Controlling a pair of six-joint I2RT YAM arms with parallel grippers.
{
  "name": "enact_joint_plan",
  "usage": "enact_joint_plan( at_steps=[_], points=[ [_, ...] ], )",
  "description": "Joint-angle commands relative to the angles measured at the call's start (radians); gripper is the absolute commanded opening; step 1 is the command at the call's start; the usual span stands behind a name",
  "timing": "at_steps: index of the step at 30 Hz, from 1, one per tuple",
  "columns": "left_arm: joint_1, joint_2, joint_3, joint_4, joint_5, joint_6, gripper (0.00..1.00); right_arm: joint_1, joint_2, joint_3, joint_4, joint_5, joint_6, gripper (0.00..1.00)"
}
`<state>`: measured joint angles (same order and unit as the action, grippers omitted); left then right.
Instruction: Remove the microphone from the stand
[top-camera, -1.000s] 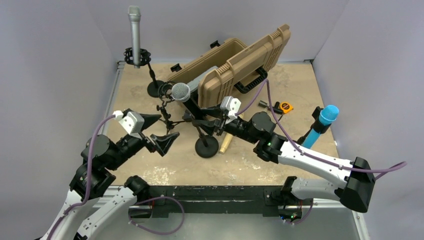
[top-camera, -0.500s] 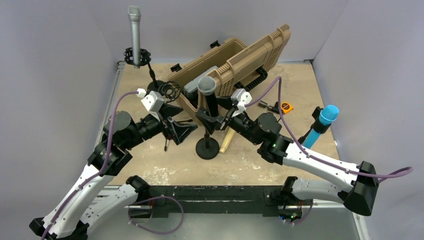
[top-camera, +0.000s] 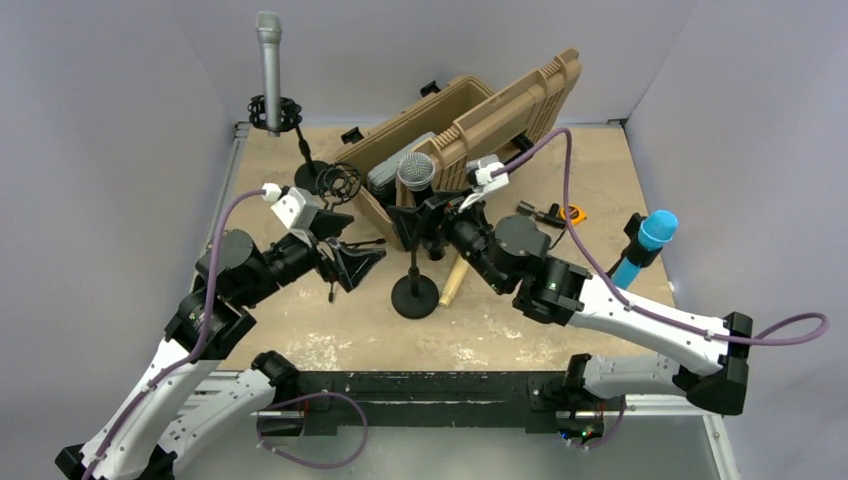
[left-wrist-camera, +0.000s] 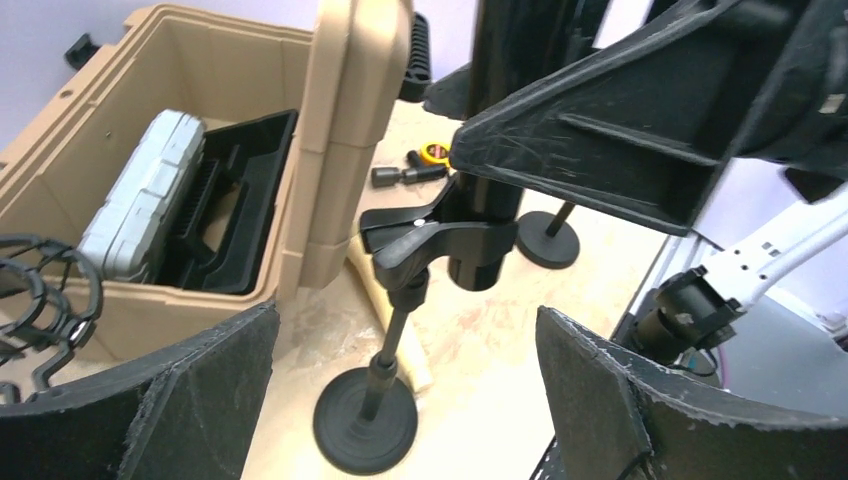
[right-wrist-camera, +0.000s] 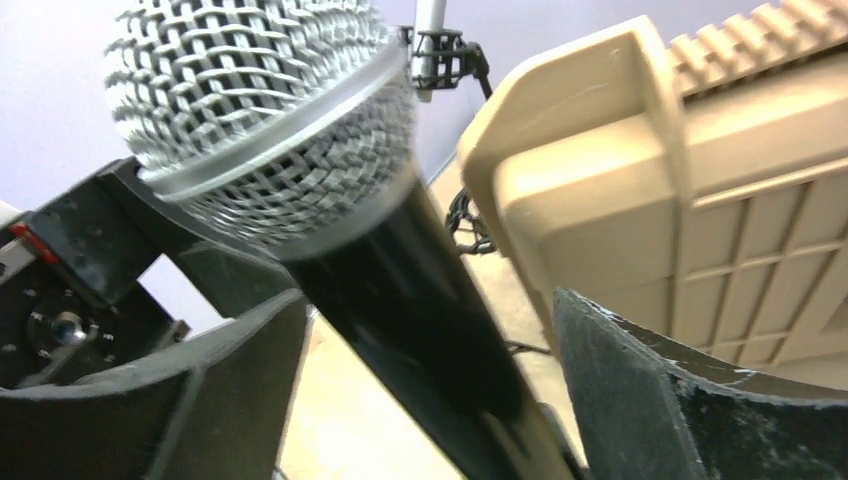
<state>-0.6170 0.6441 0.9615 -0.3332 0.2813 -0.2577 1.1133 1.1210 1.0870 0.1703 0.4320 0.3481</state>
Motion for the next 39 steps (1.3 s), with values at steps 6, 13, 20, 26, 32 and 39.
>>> enact_joint_plan(
  at_steps=[6, 13, 20, 26, 32, 39],
  points=[
    [0.004, 0.033, 0.049, -0.079, -0.146, 0.013, 0.99, 0.097, 0.134, 0.201, -0.27, 0.319, 0.117, 0.68],
    [0.005, 0.033, 0.004, 0.002, 0.066, -0.016, 1.0, 0.095, 0.041, 0.076, -0.036, 0.192, -0.079, 0.1],
    [0.106, 0.123, 0.0, 0.088, 0.32, -0.07, 1.0, 0.059, -0.056, -0.1, 0.313, -0.178, -0.372, 0.0],
    [0.184, 0.064, -0.053, 0.138, 0.372, -0.048, 1.0, -0.054, -0.072, -0.148, 0.386, -0.528, -0.561, 0.0],
    [0.191, -0.003, -0.204, 0.262, 0.466, 0.113, 1.0, -0.182, -0.034, -0.161, 0.445, -0.872, -0.577, 0.0],
    [0.197, 0.099, -0.146, 0.276, 0.443, 0.212, 1.0, -0.203, -0.009, -0.153, 0.428, -0.955, -0.594, 0.0]
  ],
)
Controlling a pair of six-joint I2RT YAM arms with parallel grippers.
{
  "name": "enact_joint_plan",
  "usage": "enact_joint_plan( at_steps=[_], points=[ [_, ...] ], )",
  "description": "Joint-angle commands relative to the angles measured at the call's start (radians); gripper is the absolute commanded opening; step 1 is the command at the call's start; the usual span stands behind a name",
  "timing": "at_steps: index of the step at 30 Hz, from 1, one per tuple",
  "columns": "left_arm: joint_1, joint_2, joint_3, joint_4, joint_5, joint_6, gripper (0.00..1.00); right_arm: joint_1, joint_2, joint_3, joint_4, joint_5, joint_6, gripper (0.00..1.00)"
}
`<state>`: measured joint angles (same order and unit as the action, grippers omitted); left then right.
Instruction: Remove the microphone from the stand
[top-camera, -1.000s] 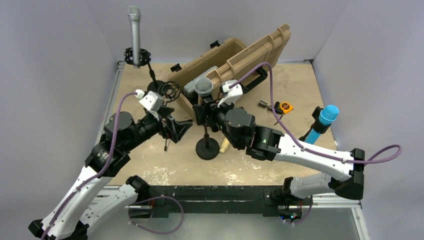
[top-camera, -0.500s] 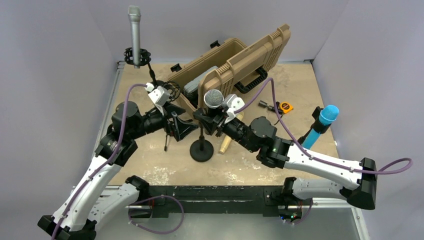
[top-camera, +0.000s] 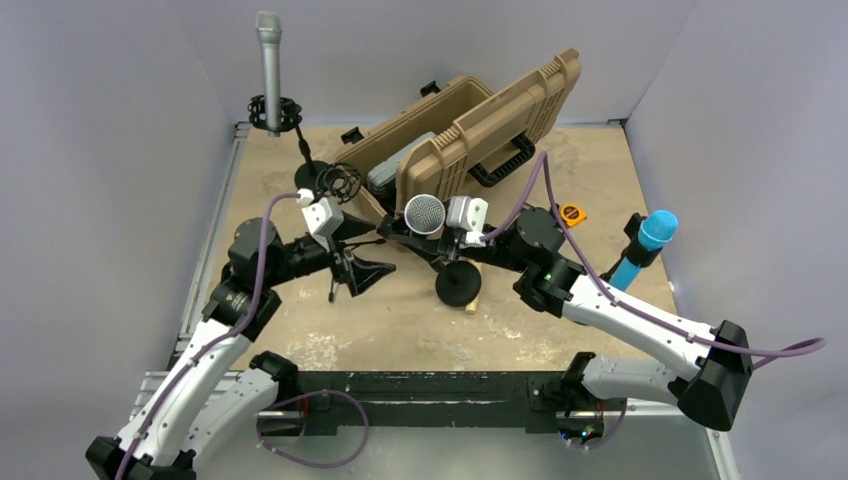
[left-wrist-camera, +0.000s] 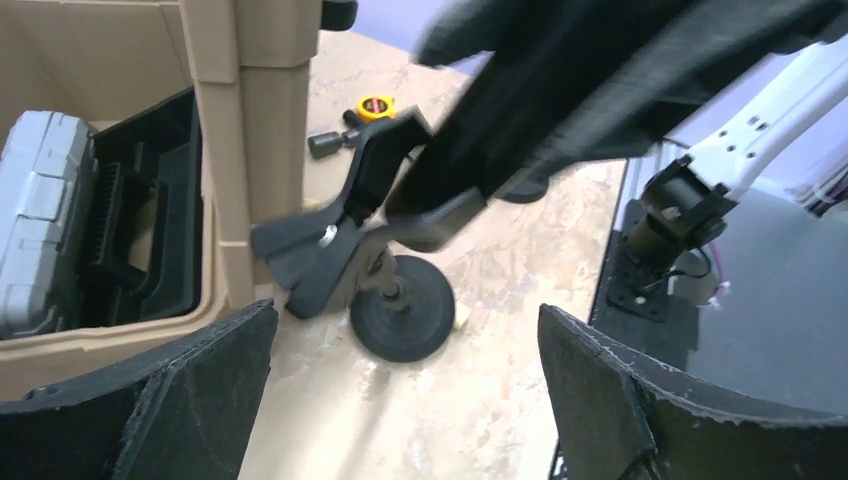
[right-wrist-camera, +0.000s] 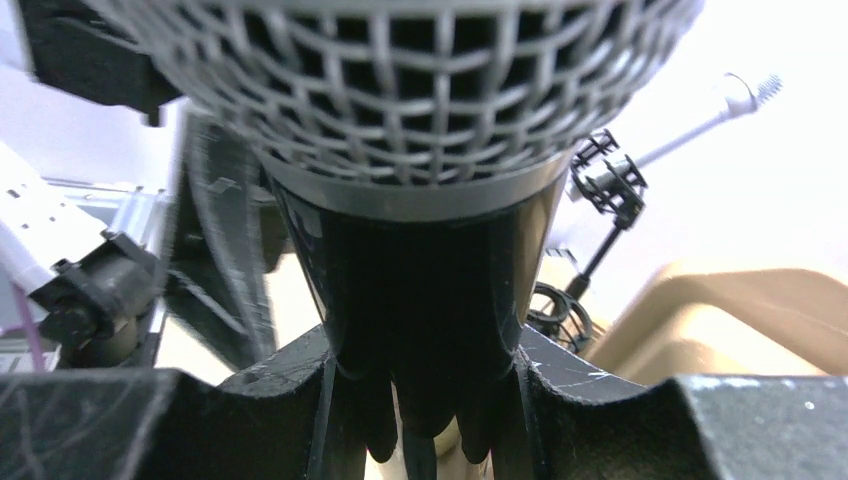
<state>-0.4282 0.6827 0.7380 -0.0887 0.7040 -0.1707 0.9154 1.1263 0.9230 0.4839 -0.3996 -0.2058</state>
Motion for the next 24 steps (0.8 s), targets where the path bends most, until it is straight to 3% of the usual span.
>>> enact_joint_plan(
  at_steps=[1, 5, 8, 10, 13, 17, 20, 24],
  points=[
    [0.008, 0.083, 0.1, 0.011, 0.019, 0.159, 1.0, -0.006, -0.015, 0.008, 0.119, -0.122, -0.038, 0.0],
    [0.006, 0.157, 0.172, -0.073, 0.022, 0.21, 0.96, -0.005, -0.015, 0.003, 0.141, -0.144, -0.019, 0.0],
    [0.006, 0.12, 0.148, -0.063, 0.017, 0.185, 0.95, -0.005, -0.018, 0.007, 0.142, -0.14, 0.008, 0.0],
    [0.007, 0.103, 0.113, -0.014, -0.031, 0.136, 0.98, -0.006, -0.021, 0.002, 0.136, -0.076, 0.028, 0.0],
    [0.006, 0.139, 0.145, -0.044, -0.034, 0.114, 0.95, -0.006, -0.045, 0.002, 0.123, 0.068, 0.104, 0.0],
    [-0.009, 0.202, 0.139, 0.006, 0.0, 0.031, 0.93, -0.006, -0.092, -0.005, 0.073, 0.149, 0.167, 0.0],
    [-0.064, 0.235, 0.151, -0.019, -0.057, 0.051, 0.91, -0.006, -0.115, 0.0, 0.024, 0.178, 0.213, 0.0],
    [-0.088, 0.283, 0.193, -0.043, -0.145, 0.043, 0.79, -0.006, -0.168, 0.003, -0.041, 0.24, 0.292, 0.0]
  ],
)
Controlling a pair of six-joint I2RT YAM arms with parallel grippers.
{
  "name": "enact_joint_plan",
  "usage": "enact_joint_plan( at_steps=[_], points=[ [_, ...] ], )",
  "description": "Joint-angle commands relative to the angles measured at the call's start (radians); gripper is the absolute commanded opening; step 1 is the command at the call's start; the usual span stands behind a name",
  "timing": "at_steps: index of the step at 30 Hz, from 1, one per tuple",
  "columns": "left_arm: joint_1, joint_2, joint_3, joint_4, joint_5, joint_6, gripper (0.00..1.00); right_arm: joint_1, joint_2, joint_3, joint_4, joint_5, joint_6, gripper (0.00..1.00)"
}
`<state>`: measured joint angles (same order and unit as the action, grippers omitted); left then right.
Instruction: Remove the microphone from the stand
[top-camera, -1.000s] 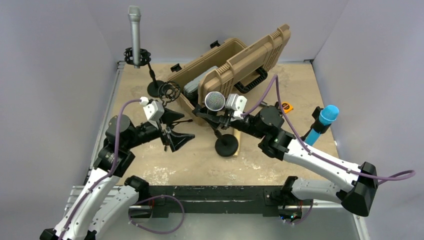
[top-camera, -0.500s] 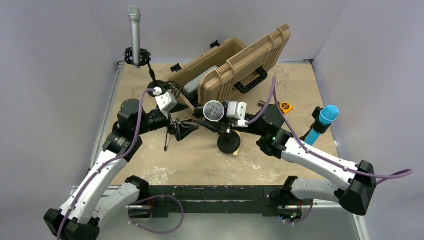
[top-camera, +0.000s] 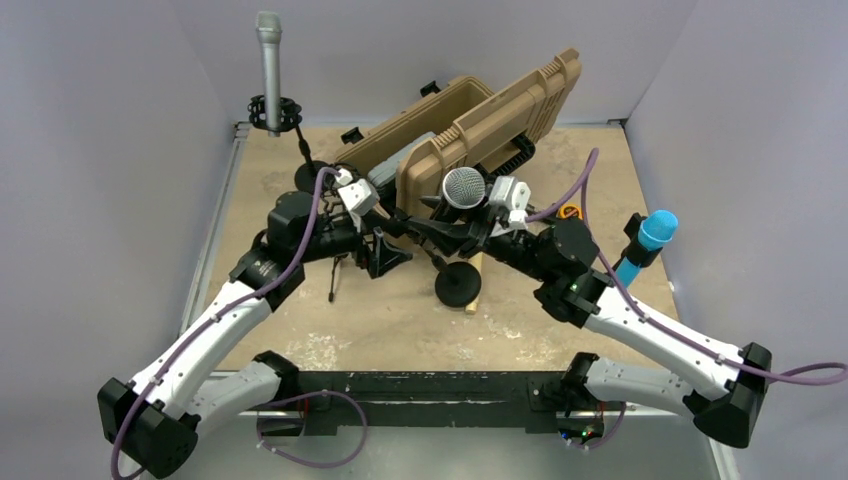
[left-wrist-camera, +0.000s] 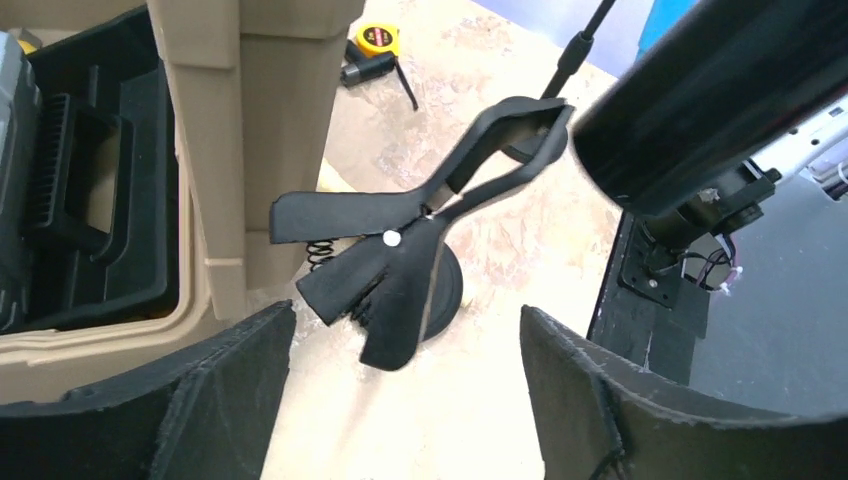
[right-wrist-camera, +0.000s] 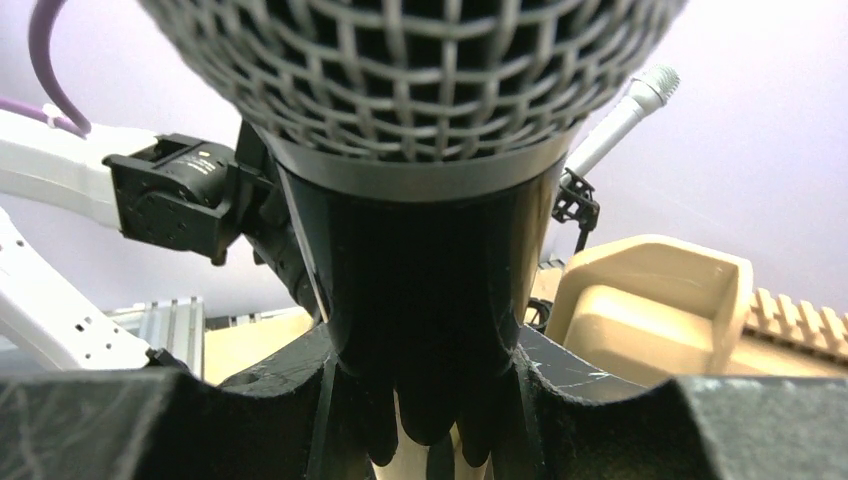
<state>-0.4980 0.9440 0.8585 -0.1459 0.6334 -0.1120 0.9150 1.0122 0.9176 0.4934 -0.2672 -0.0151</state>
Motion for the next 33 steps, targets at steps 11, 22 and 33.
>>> enact_joint_plan(
  at_steps=[11, 22, 33],
  points=[
    [-0.029, 0.069, 0.149, -0.044, -0.121, -0.033, 0.31, -0.005, -0.161, 0.007, -0.212, 0.286, 0.162, 0.0],
    [-0.056, 0.061, 0.191, -0.108, -0.053, 0.013, 0.0, -0.005, -0.169, -0.036, -0.213, 0.341, 0.172, 0.0],
    [-0.062, 0.021, 0.214, -0.13, -0.053, -0.026, 0.0, -0.005, -0.08, -0.059, -0.357, 0.712, 0.443, 0.0]
  ],
)
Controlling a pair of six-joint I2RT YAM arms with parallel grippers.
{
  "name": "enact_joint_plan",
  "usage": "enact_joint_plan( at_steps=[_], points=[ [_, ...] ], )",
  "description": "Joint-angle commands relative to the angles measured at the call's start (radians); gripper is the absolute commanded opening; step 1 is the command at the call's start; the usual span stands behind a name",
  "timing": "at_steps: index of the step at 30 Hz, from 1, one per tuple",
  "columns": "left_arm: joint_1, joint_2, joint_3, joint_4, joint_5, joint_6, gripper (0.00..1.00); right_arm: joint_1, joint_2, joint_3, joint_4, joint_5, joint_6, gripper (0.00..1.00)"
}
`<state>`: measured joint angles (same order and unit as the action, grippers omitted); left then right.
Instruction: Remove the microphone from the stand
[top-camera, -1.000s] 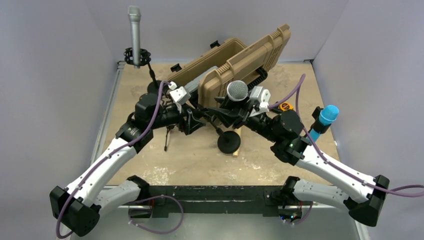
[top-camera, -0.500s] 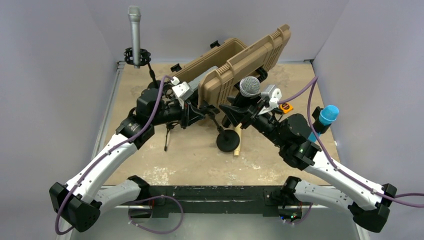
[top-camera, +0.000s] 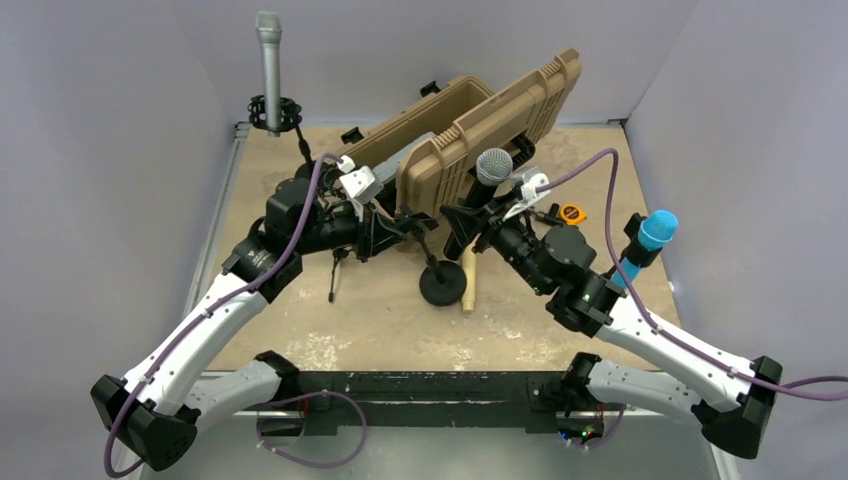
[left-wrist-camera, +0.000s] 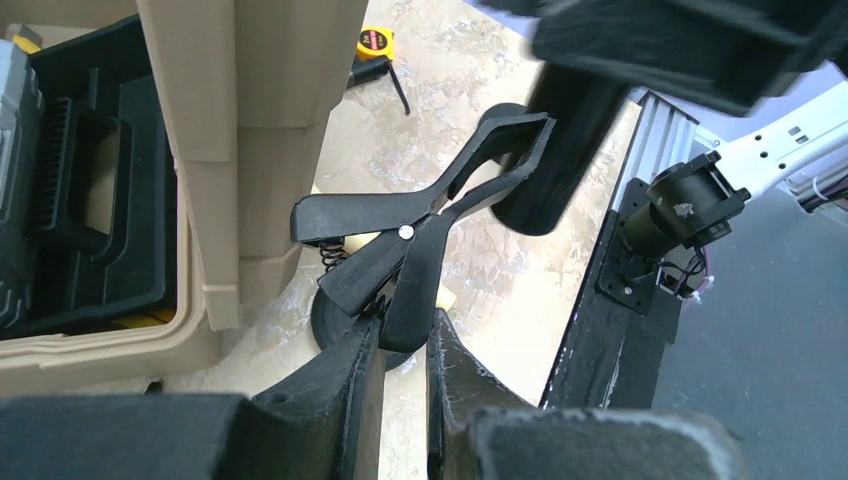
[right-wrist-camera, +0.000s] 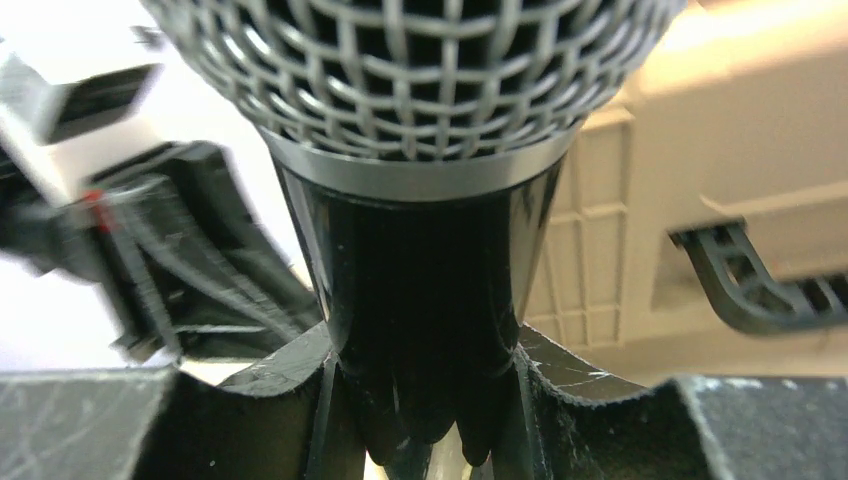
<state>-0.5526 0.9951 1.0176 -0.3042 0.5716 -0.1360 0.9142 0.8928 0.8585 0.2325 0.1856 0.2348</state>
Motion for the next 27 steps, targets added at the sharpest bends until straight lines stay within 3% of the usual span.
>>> enact_joint_plan(
  at_steps=[1, 5, 11, 18, 23, 27],
  points=[
    [-0.009, -0.034, 0.054, 0.025, 0.004, -0.002, 0.0, -0.005, 0.052, -0.005, -0.124, 0.293, 0.239, 0.0],
    [-0.01, -0.043, 0.042, 0.016, 0.001, 0.007, 0.0, -0.007, 0.073, -0.08, -0.169, 0.319, 0.417, 0.0],
    [-0.009, -0.046, 0.04, 0.005, 0.0, 0.011, 0.0, -0.054, 0.154, -0.202, -0.162, 0.181, 0.591, 0.0],
    [-0.011, -0.054, 0.033, -0.022, -0.008, 0.039, 0.0, -0.106, 0.395, -0.189, -0.19, 0.158, 0.593, 0.0],
    [-0.012, -0.079, 0.013, -0.046, -0.022, 0.063, 0.0, -0.107, 0.505, -0.174, -0.025, 0.058, 0.48, 0.0],
    [-0.01, -0.099, 0.007, -0.074, -0.029, 0.082, 0.0, -0.107, 0.62, -0.132, 0.002, 0.065, 0.426, 0.0]
  ],
)
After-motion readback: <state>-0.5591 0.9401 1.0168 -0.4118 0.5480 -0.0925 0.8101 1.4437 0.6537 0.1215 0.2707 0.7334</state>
